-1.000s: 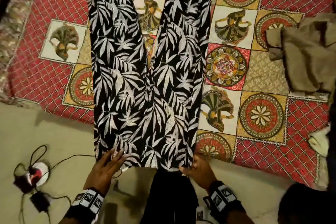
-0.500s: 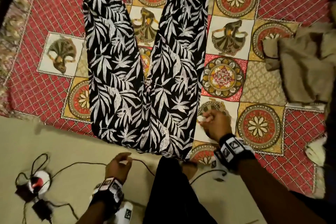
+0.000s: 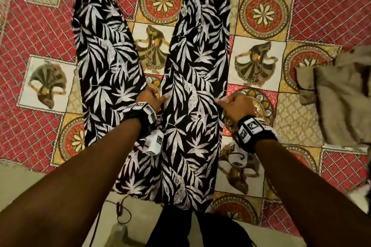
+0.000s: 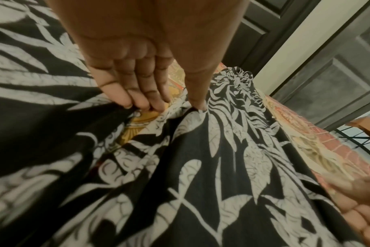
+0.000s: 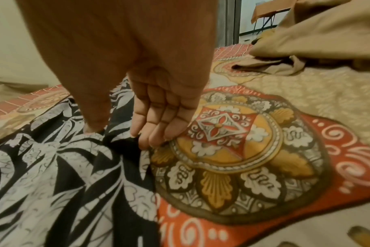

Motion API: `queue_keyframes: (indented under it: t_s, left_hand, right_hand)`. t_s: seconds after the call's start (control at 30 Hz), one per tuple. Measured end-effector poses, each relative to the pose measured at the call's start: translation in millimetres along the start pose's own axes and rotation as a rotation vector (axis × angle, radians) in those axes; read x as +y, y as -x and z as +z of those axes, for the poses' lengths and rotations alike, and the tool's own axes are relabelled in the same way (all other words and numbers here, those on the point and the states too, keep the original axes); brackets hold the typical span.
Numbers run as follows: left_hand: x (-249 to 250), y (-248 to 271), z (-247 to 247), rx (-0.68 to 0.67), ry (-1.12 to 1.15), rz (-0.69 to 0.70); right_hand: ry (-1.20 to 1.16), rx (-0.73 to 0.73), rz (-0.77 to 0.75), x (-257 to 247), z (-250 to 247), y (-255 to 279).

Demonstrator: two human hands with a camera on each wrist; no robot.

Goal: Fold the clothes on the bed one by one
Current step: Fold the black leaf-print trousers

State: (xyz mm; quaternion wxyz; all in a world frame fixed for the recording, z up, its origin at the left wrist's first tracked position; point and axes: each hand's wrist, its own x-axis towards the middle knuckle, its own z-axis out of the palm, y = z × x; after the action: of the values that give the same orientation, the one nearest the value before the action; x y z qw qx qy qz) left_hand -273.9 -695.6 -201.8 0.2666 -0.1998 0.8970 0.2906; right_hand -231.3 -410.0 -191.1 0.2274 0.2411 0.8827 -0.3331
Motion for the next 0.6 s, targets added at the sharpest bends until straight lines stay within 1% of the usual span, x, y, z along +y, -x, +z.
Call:
queue_keyframes:
  t_s: [0.07, 0.13, 0.2, 0.27, 0.33, 0.4, 0.47, 0.53, 0.57, 0.6]
  left_hand:
    - [-6.3, -13.4, 9.1, -0.015, 0.059, -0.004]
    - [-15.1, -19.0, 13.8, -0.007, 0.097, -0.002]
    - [-22.9, -17.5, 10.3, 0.048, 0.120, -0.008]
    - [-30.9, -17.2, 8.2, 0.118, 0.169, 0.001]
    - [-36.9, -17.6, 10.3, 0.126, 0.175, 0.016]
    - [-38.5, -21.1, 13.5, 0.093, 0.166, -0.010]
    - [-31.4, -33.1, 12.3, 0.055, 0.149, -0.058]
    - [-10.5, -49.5, 2.4, -0.066, 0.225, -0.132]
    - [1.6, -66.0, -5.1, -0.135, 0.287, -0.161]
    - [17.2, -76.5, -14.0, -0.191, 0.347, -0.163]
  right_hand:
    - [0.025, -0.032, 0.025, -1.1, 13.1, -11.7]
    - [0.014, -0.031, 0.048, 4.4, 17.5, -16.3]
    - [-0.030, -0.024, 0.050, 13.9, 14.8, -15.4]
    - [-0.140, 0.045, 0.058, 23.3, 8.4, -9.3]
    - [-0.249, 0.105, 0.063, 29.2, 4.9, -1.3]
    - [-0.320, 0.100, 0.071, 26.7, 2.3, 1.4]
    - [-0.504, 0.028, 0.110, 22.1, 4.6, -8.4]
    - [-0.793, -0.075, 0.199, 11.7, 4.3, -26.0]
    - [-0.917, -0.125, 0.221, 4.2, 1.9, -39.9]
    - [-0.977, -0.178, 0.229, -3.8, -2.5, -56.0]
